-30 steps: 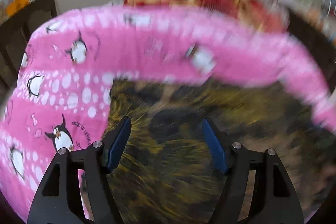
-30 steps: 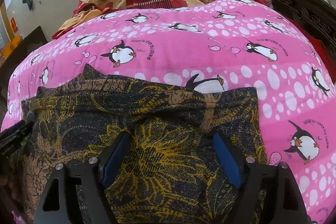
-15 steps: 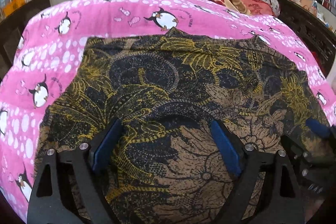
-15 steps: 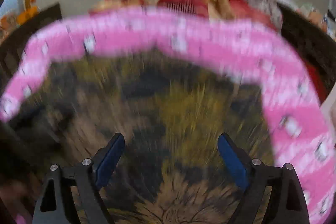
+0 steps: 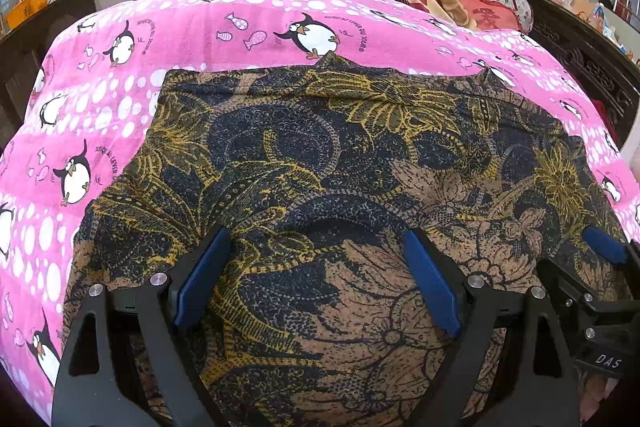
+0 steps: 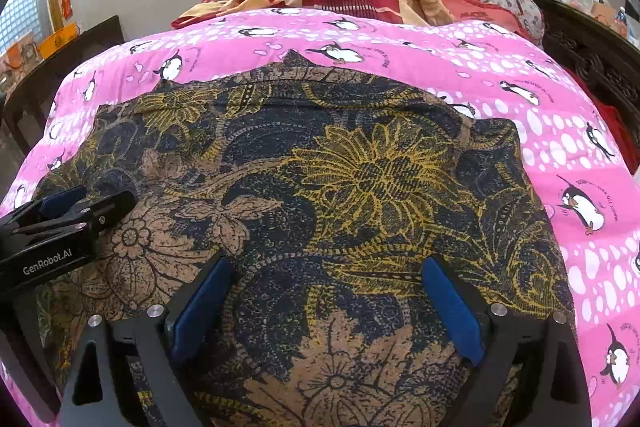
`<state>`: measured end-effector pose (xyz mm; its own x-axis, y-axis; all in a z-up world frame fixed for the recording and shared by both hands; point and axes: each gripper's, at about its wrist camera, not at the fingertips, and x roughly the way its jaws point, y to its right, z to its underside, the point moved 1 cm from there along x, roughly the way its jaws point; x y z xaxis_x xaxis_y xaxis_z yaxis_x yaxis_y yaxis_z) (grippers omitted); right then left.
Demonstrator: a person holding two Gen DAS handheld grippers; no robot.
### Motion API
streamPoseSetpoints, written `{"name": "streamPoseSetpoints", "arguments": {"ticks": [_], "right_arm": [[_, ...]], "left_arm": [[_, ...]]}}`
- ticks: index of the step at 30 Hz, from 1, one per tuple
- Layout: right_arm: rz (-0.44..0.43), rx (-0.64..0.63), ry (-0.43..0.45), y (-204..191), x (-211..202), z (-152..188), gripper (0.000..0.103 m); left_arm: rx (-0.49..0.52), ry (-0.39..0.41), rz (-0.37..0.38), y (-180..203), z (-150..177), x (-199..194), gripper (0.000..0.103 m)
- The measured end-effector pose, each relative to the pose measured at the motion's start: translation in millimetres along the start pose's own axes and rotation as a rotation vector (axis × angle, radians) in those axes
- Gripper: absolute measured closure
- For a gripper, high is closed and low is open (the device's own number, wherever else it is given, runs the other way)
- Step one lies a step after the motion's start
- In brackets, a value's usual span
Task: Fold small clothes
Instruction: 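Press the folded garment flat with both open grippers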
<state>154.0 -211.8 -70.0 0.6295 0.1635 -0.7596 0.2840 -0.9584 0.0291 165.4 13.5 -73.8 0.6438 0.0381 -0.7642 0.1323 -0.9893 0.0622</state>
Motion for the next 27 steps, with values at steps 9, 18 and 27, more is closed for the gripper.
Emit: {"name": "streamPoseSetpoints", "arguments": {"ticks": [9, 18, 27], "right_arm": [[-0.036, 0.007, -0.001, 1.6, -1.9, -1.3, 0.003], [-0.05, 0.002, -0.005, 1.0, -0.8, -1.5, 0.0], [-0.069, 0.015, 0.002, 2.4, -1.5, -1.7, 0.0]], "left_arm": [[0.0, 0.0, 0.0, -0.1, 0.0, -0.1, 0.015], [0.0, 0.0, 0.0, 0.0, 0.0, -0.1, 0.015], [0.0, 0.0, 0.0, 0.1, -0.1, 0.0, 0.014]]}}
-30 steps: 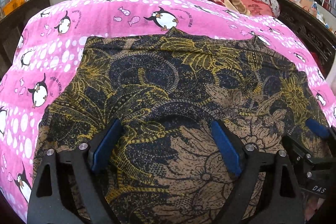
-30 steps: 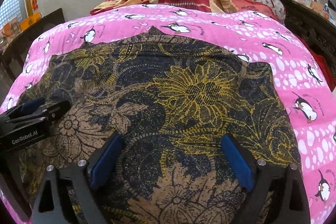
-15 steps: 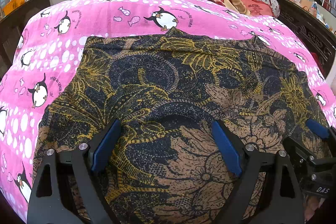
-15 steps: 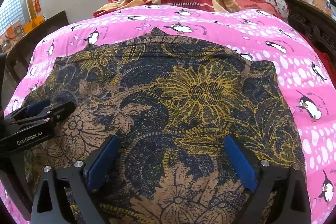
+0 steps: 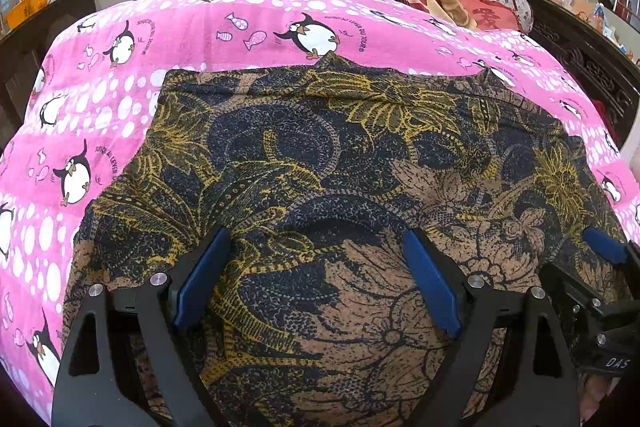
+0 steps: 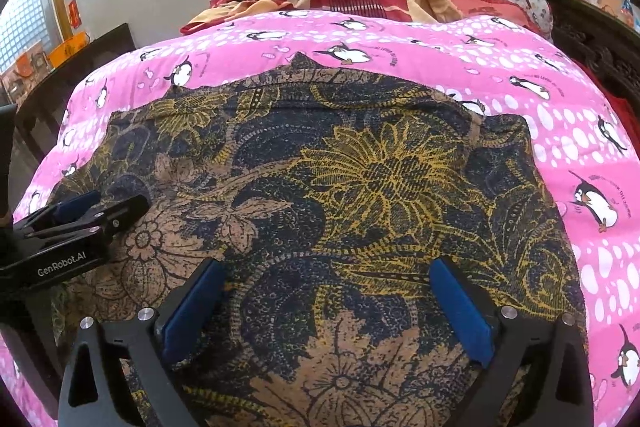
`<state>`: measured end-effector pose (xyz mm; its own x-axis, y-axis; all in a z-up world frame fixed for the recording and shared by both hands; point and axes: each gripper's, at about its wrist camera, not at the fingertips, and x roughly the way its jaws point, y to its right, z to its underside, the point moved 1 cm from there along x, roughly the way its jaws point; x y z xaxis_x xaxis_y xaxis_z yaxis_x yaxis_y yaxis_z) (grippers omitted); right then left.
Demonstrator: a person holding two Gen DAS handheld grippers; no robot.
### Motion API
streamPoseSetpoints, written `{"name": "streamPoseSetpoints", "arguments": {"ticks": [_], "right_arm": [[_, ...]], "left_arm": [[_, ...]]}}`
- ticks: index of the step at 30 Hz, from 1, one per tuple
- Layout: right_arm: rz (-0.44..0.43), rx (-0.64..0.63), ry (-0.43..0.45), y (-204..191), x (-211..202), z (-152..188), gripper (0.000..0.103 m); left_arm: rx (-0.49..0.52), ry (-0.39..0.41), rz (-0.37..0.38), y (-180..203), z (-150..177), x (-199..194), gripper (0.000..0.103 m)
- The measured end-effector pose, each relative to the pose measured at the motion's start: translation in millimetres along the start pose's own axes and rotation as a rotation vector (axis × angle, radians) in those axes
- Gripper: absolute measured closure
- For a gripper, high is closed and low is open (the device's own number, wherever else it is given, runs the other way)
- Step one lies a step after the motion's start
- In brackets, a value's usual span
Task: Fold small clothes
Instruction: 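Press the folded garment flat with both open grippers, then lift both open grippers back from the folded garment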
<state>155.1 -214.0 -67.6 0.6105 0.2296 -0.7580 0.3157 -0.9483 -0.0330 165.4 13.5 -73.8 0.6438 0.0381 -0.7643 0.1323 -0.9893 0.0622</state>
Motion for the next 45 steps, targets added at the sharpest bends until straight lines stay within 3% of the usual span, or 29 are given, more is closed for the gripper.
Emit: {"name": "streamPoseSetpoints", "arguments": {"ticks": [10, 21, 24, 33, 39, 45], "right_arm": [[-0.065, 0.047, 0.02, 7.5, -3.6, 0.8, 0.0], [-0.068, 0.049, 0.016, 7.3, -2.7, 0.5, 0.0], [-0.068, 0.048, 0.016, 7.1, -2.3, 0.2, 0.0], [-0.056, 0.039, 0.007, 6.8, -0.2, -0.2, 0.0], [-0.042, 0.029, 0.002, 5.7, 1.0, -0.5, 0.0], [-0.019, -0.003, -0.04, 0.0, -4.6, -5.6, 0.0]], "left_arm": [[0.0, 0.001, 0.0, 0.2, 0.2, 0.3, 0.014], [0.003, 0.0, -0.002, -0.7, 0.8, -1.2, 0.014], [0.014, -0.027, 0.022, 2.8, -5.1, 7.6, 0.002], [0.025, -0.031, 0.024, 5.6, -4.2, 8.7, 0.001], [0.045, -0.154, 0.104, 3.1, -11.5, -0.8, 0.001], [0.074, -0.175, 0.079, 6.5, 4.2, -40.3, 0.001]]}}
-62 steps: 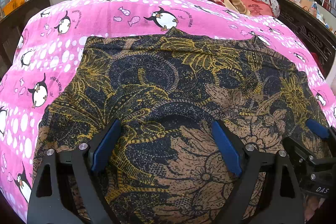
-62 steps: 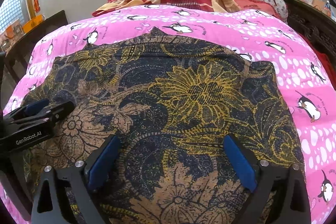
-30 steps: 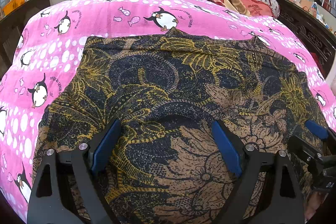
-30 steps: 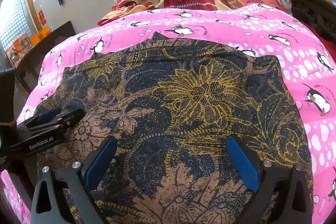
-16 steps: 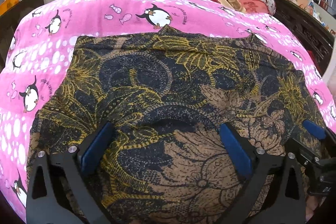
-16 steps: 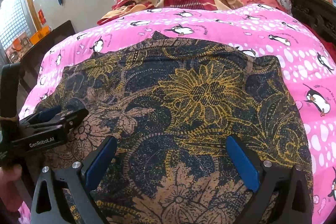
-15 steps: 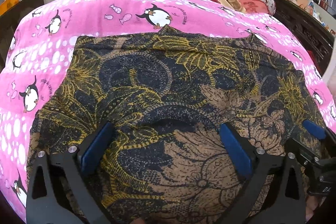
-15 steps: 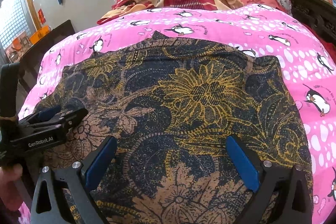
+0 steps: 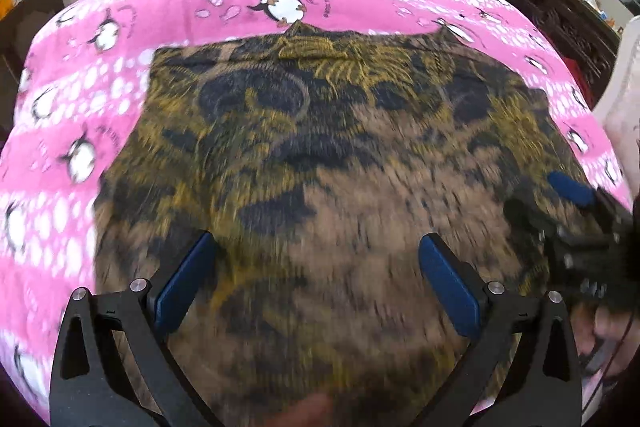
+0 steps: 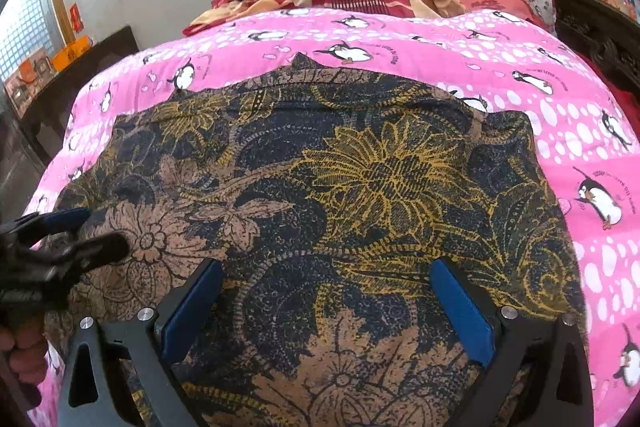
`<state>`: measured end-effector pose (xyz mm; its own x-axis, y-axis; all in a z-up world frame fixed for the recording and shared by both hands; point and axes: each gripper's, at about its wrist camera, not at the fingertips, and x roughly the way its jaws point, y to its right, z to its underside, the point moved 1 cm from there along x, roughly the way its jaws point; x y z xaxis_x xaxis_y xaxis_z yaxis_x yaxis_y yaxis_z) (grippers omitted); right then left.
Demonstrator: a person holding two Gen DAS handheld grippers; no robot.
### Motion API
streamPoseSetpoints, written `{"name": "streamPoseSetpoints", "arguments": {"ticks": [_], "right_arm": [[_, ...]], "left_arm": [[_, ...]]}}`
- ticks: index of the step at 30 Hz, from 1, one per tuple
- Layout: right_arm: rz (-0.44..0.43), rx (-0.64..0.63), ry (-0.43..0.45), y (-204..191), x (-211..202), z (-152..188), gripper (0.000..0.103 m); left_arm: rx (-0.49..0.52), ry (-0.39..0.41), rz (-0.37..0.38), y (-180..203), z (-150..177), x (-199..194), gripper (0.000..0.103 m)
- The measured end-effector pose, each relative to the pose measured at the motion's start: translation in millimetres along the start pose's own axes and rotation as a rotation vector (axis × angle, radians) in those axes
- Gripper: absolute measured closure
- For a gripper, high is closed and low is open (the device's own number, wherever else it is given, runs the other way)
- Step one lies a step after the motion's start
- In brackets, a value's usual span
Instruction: Fold small clothes
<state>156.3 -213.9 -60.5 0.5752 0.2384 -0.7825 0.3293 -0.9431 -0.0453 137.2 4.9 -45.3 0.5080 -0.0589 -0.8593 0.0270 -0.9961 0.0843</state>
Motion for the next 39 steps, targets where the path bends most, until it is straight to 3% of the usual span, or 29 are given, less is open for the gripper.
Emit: {"name": "streamPoseSetpoints", "arguments": {"ticks": [6, 11, 15, 17, 22, 25, 39], "right_arm": [[0.094, 0.016, 0.03, 3.4, -55.8, 12.2, 0.001], [0.105, 0.097, 0.042, 15.0, -108.9, 41.0, 0.001], [0.099, 0.062, 0.046, 0.5, -138.1, 57.4, 0.001], [0.105, 0.025, 0.049, -10.5, -149.6, 67.9, 0.001], [0.107, -0.018, 0.025, -26.3, -159.2, 88.2, 0.001], [0.123, -0.032, 0.026, -29.8, -160.4, 92.6, 0.001], [0.151, -0.037, 0.016, -36.8, -168.7, 82.3, 0.001]], "left_arm": [[0.014, 0.056, -0.03, 4.1, 40.5, -38.1, 0.001], [-0.012, -0.029, -0.021, -0.6, 63.0, -45.2, 0.001], [-0.013, -0.005, -0.131, 3.6, 77.2, -62.6, 0.001], [-0.015, -0.017, -0.139, 8.4, 80.9, -65.5, 0.001], [0.014, -0.029, -0.151, 27.1, 87.8, -73.1, 0.001], [0.009, -0.037, -0.112, 30.0, 87.1, -77.1, 0.001], [-0.024, -0.005, -0.098, 26.5, 71.9, -90.3, 0.001]]}}
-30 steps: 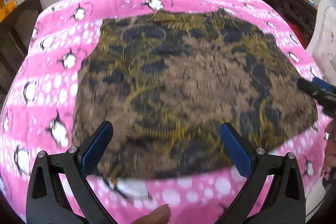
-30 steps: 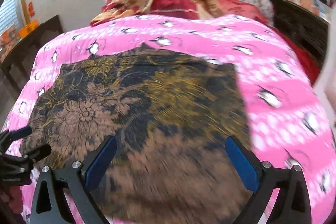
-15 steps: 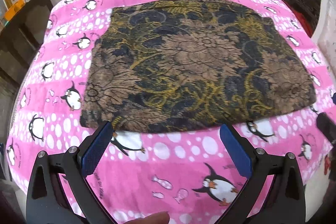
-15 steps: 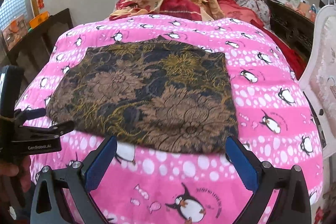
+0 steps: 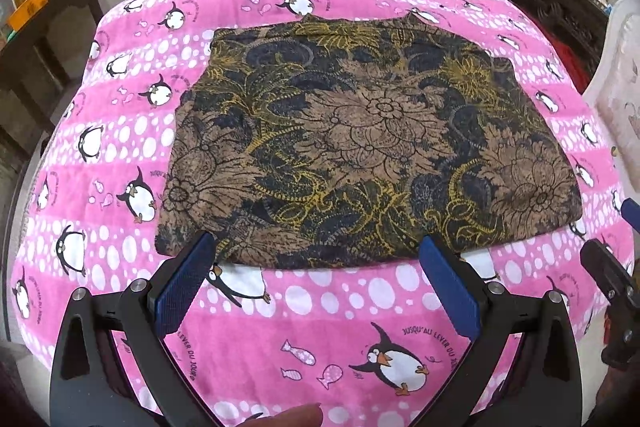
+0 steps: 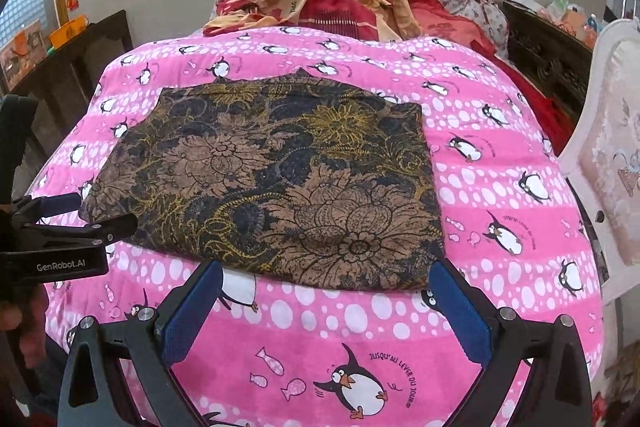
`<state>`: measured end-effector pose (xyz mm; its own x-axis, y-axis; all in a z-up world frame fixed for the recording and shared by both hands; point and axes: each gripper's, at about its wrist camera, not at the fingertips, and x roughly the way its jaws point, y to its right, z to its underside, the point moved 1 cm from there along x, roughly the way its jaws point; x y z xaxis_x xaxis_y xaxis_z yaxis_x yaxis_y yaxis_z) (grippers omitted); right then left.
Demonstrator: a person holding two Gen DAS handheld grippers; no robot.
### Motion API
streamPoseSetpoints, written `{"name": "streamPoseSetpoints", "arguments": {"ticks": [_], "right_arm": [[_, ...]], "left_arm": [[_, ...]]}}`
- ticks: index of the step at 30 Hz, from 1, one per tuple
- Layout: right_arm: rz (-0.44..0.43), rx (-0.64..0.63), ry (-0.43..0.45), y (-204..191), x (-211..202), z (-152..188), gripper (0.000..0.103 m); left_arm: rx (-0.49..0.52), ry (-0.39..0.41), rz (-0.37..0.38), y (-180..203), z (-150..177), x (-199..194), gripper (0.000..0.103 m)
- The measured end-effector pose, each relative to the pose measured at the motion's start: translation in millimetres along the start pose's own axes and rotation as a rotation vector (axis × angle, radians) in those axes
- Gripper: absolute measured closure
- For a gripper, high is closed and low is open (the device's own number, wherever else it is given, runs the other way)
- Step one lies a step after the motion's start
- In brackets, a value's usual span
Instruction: Fold small clothes
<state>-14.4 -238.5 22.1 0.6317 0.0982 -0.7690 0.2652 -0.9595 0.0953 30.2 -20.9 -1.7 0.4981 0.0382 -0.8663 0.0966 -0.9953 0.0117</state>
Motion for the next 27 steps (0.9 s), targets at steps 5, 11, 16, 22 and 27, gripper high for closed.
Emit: {"name": "streamPoseSetpoints", "arguments": {"ticks": [5, 11, 16, 22, 27], "right_arm": [[0.041, -0.018, -0.015, -4.9, 0.2, -5.1, 0.001], [0.107, 0.028, -0.053, -2.2, 7.8, -9.5, 0.001], [0.106, 0.028, -0.073, -0.3, 15.5, -8.7, 0.001], [0.102, 0.04, -0.114, 7.4, 35.2, -6.7, 0.001], [0.106, 0.041, -0.058, 12.8, 33.7, -6.7, 0.001]], "left_arm": [[-0.004, 0.017, 0.008, -0.7, -2.9, -3.5, 0.001], [-0.036, 0.023, 0.017, -8.3, -0.8, 2.2, 0.001], [-0.022, 0.029, 0.014, -9.2, 4.2, 9.7, 0.001], [-0.022, 0.027, 0.012, -14.3, 3.2, 23.4, 0.001], [0.01, 0.083, -0.02, -17.6, -4.8, 25.3, 0.001]]}}
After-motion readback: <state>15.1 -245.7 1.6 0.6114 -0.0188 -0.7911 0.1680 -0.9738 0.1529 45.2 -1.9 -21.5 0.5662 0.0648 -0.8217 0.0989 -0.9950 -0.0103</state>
